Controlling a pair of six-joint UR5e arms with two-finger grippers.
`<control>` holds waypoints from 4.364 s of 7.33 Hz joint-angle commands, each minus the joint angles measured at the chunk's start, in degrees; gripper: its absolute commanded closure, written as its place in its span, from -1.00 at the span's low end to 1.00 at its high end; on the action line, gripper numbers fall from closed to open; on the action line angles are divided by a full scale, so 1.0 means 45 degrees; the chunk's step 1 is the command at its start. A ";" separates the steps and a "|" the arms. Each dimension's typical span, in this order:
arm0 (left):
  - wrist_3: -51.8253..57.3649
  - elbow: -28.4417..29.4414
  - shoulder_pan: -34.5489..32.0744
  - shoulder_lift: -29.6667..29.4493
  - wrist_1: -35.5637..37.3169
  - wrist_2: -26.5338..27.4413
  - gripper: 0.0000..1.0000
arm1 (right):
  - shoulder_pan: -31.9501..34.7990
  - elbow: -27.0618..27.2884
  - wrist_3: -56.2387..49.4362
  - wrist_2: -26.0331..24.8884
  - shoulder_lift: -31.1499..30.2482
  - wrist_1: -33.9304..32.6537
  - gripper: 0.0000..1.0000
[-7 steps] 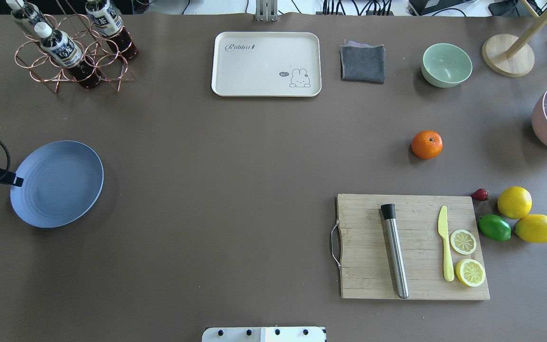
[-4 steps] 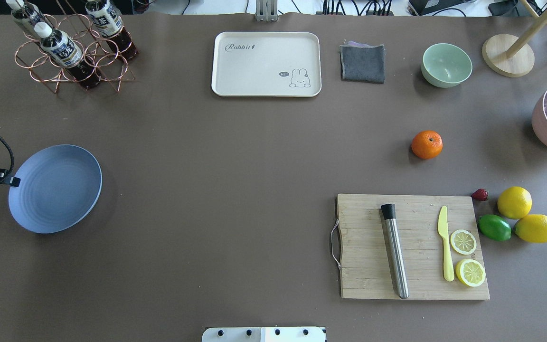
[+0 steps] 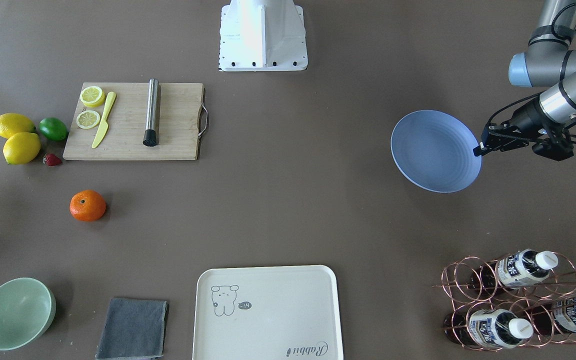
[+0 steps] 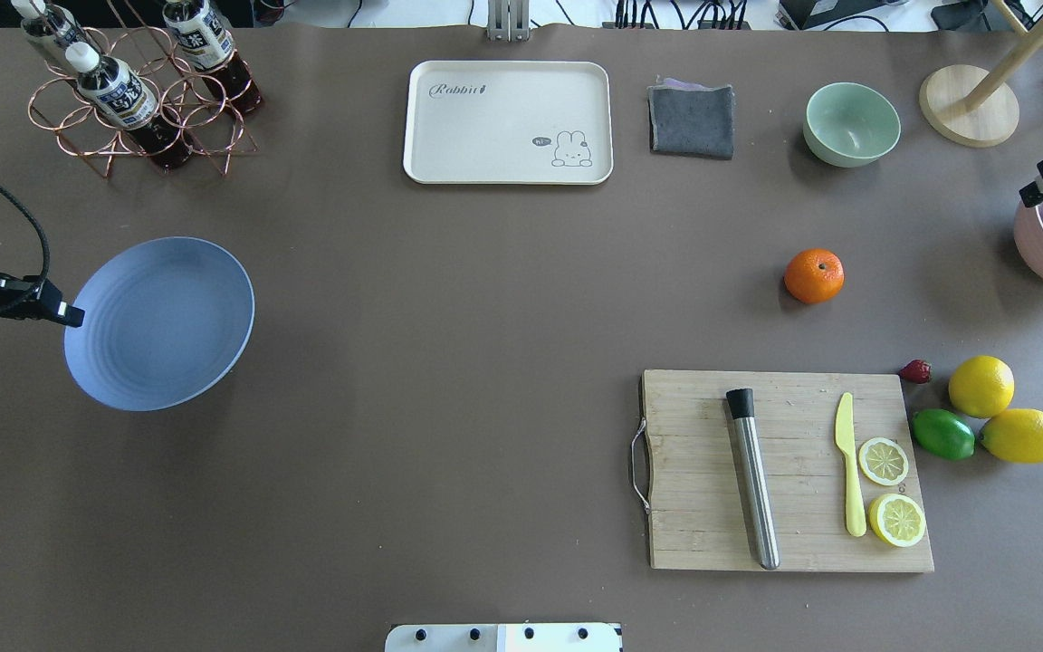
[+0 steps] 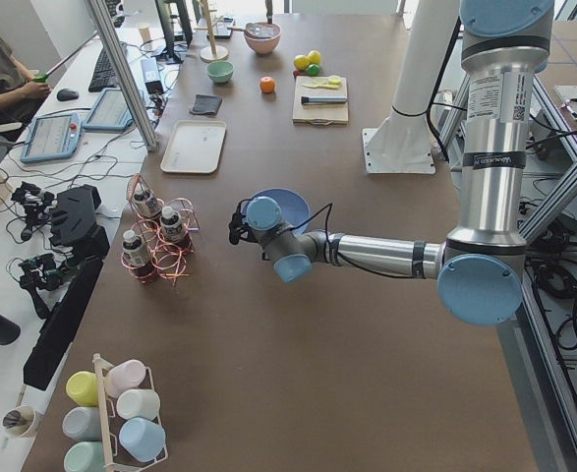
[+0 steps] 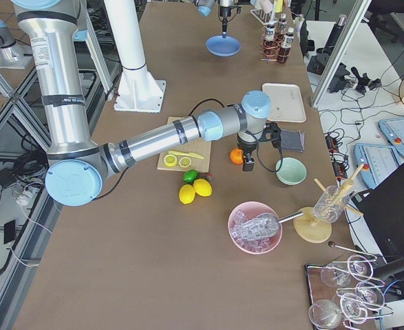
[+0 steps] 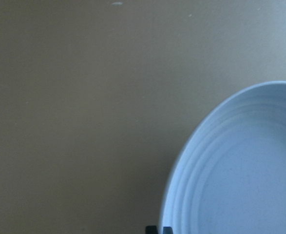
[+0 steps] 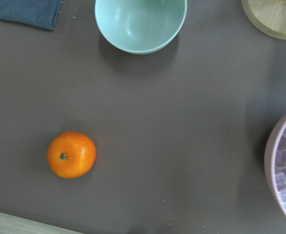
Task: Pick orange to plate
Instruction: 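Move the left gripper toward the blue plate while the right gripper moves toward the orange, then grasp the orange with the right gripper while the left pushes the plate centrally, then carry the orange with the right gripper over the blue plate while the left arm withdraws, then lower the orange onto the blue plate and open the right gripper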
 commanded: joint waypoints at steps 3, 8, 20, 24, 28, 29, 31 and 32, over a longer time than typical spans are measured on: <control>-0.4213 -0.3219 0.2513 -0.2490 0.4544 0.2906 1.00 | -0.3842 -0.0810 0.4648 -0.2283 0.0423 0.3892 -0.87; -0.6015 -0.3442 0.5893 -0.4552 0.6521 0.6156 1.00 | -0.5253 -0.3095 0.4593 -0.3594 0.1536 0.4774 -0.74; -0.6370 -0.2074 0.7696 -0.5374 0.6443 0.8034 -0.44 | -0.5679 -0.1233 0.6301 -0.3536 0.3562 0.2464 1.00; -0.3083 -0.2093 0.4268 -0.4502 0.6521 0.5736 -0.52 | -0.8918 -0.0851 1.0680 -0.5698 0.5713 0.2042 1.00; 0.2102 -0.1722 0.0629 -0.2487 0.6541 0.3485 -0.82 | -1.1344 -0.2642 1.2364 -0.7733 0.7606 0.1866 1.00; 0.2107 -0.1722 0.0586 -0.2465 0.6541 0.3483 -0.91 | -1.1619 -0.3210 1.2366 -0.8064 0.7901 0.1925 1.00; 0.2107 -0.1761 0.0586 -0.2387 0.6521 0.3483 -0.92 | -1.1778 -0.3468 1.2327 -0.8087 0.7884 0.1925 1.00; 0.2107 -0.1781 0.0586 -0.2290 0.6502 0.3483 -0.93 | -1.1778 -0.3508 1.2230 -0.8106 0.7903 0.1925 1.00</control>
